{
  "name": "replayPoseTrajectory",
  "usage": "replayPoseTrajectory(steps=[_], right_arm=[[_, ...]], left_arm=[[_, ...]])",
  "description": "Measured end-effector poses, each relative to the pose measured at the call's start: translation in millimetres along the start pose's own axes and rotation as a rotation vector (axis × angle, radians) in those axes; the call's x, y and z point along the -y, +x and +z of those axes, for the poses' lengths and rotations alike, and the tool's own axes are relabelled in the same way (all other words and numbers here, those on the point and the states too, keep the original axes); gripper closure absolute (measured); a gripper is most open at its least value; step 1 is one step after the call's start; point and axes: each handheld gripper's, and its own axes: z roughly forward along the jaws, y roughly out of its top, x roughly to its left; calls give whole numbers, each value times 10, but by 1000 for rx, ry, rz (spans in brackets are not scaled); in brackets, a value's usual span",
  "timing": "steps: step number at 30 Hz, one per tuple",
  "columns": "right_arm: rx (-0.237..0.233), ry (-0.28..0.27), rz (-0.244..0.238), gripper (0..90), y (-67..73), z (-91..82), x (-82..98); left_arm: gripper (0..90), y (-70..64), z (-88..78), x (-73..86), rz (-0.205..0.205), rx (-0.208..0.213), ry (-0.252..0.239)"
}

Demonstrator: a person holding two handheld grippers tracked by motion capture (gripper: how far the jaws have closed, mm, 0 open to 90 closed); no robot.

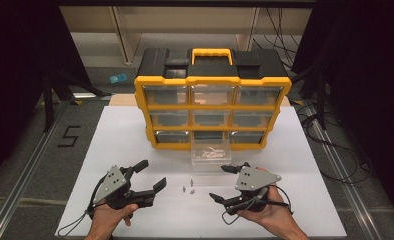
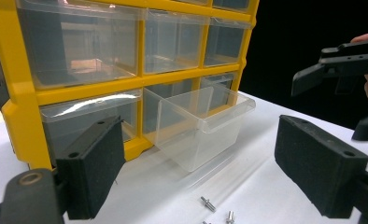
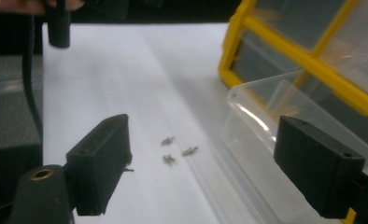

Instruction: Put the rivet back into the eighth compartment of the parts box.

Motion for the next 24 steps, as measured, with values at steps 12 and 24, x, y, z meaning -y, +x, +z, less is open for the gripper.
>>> replayPoseTrajectory(steps=[12, 24], right_arm=[[-101, 122, -67, 215, 28, 354, -161], [-184, 255, -116, 274, 79, 724, -139]], left_arm=[[160, -8, 7, -7, 10, -3, -4], [159, 10, -2, -12, 7, -11, -10]])
